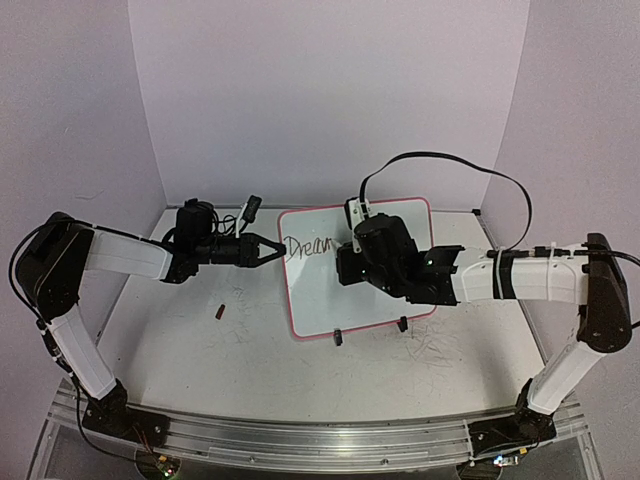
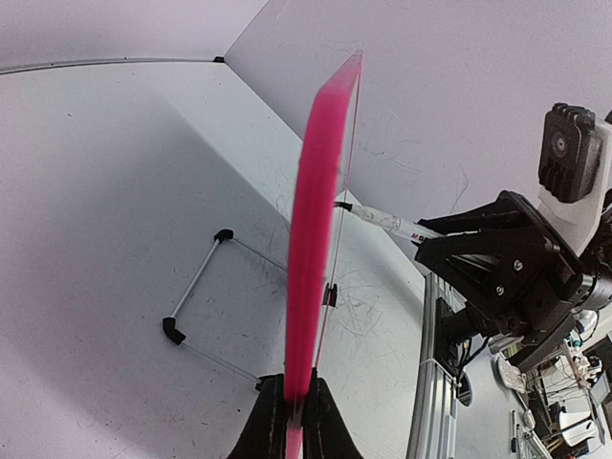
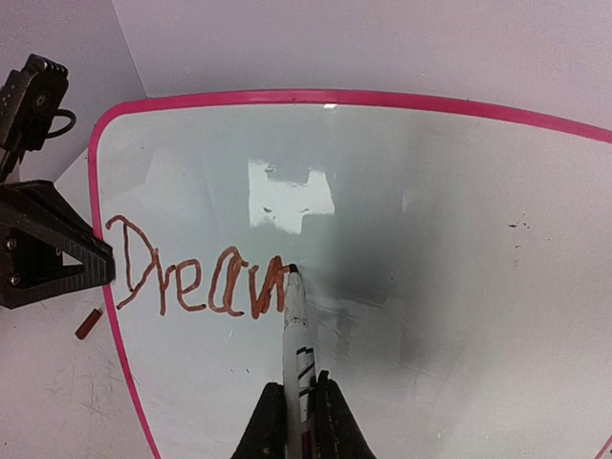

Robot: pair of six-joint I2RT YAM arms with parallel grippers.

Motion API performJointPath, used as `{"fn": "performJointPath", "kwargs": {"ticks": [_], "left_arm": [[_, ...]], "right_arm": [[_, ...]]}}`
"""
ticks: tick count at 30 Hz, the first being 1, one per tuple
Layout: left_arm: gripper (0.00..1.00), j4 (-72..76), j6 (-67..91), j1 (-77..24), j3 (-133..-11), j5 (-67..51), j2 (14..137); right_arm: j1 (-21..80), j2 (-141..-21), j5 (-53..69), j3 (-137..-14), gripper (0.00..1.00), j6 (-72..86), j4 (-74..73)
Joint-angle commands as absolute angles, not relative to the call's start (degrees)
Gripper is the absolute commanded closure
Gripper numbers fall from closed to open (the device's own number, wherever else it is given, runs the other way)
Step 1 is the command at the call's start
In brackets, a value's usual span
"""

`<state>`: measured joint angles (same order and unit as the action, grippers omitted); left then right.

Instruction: Write a sentence on the whiteboard

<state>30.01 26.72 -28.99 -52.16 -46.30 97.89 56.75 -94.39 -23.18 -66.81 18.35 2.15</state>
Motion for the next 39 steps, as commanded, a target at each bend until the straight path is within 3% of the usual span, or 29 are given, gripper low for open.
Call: {"fn": "performJointPath", "kwargs": {"ticks": [1, 24, 39], "left_arm": [[1.0, 30.15, 26.35, -29.32, -53.86, -47.02, 95.37], [1.0, 30.15, 26.37, -29.36, -53.92, -47.05, 95.56], [1.0, 30.0, 25.72, -29.36, -54.35, -47.32, 96.01]], "right_arm": [[55.9, -93.36, -25.59, -67.08, 1.0, 19.73, 1.44], [56.74, -91.78, -22.29, -61.97, 1.0, 23.62, 0.09], [57.0, -88.01, -20.98, -65.25, 1.0, 22.64, 0.82]]}}
